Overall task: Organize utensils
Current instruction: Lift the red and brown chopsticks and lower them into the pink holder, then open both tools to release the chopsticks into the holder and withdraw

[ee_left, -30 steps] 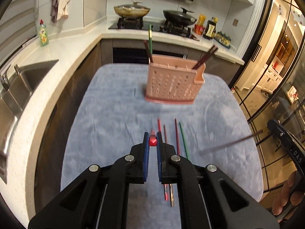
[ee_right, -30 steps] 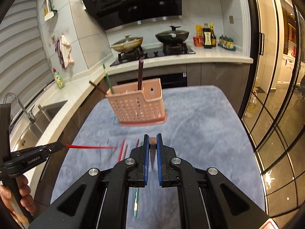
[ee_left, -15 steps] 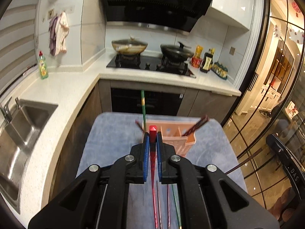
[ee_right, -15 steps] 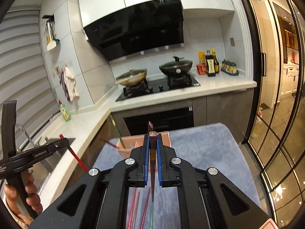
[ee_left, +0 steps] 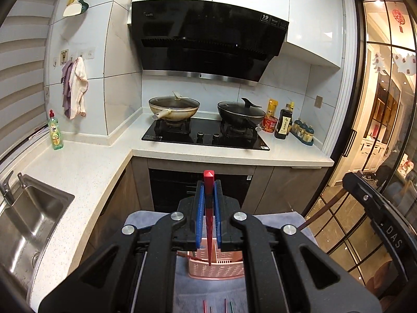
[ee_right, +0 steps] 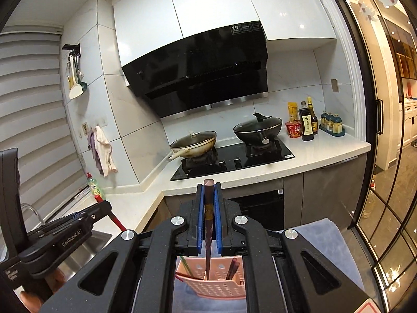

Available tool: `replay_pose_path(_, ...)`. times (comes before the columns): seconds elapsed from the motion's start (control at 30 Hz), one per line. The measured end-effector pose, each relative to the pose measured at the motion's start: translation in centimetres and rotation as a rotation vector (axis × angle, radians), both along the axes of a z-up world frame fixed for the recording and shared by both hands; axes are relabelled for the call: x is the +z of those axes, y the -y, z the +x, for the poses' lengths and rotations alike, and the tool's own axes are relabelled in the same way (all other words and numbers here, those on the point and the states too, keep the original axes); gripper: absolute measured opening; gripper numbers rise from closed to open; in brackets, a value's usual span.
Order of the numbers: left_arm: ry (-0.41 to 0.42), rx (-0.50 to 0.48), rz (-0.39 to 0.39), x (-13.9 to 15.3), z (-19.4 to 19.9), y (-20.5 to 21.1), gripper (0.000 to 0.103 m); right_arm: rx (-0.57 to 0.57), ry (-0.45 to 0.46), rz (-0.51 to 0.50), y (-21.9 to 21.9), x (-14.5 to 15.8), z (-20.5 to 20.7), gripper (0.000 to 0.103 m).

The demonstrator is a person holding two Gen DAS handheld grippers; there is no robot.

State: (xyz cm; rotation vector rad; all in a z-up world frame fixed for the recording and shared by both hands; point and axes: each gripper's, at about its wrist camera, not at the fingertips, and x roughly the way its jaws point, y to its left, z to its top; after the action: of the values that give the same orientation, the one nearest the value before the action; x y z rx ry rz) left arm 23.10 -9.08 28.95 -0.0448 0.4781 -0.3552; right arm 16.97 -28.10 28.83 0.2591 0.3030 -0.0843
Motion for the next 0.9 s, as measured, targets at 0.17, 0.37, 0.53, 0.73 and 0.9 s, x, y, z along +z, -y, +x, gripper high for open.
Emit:
replay_pose_path(0.17,-0.002,0.014,0.013,-1.6,2.0,0.7,0.007,-0.010,-0.052,-0.008,-0.2,-2.1,2.7,0.007)
replay_pose_path(0.37,-0.033,0.010,0.013,-3.7,3.3,0.9,0.007,-0.010,-0.113,-0.027,-0.5,-4.7,4.5,0.007)
replay_pose_path(0.53,-0.059,0.004,0.032,-5.4,3.8,1.1,0.007,-0.011,-0.153,-0.031,-0.7,-6.4,5.3,0.007)
replay_pose_path(0.73,-0.066,-0.006,0.054,-6.9,3.7,1.5,0.008,-0.015,-0.188,-0.012,-0.3,-8.1,5.7,0.008)
replay_pose_path(0.9,-0.049,-0.003,0.087,-7.4,2.9,2.3,0.031,-0.014,-0.187,-0.013,-0.2,-8.2,5.2,0.012)
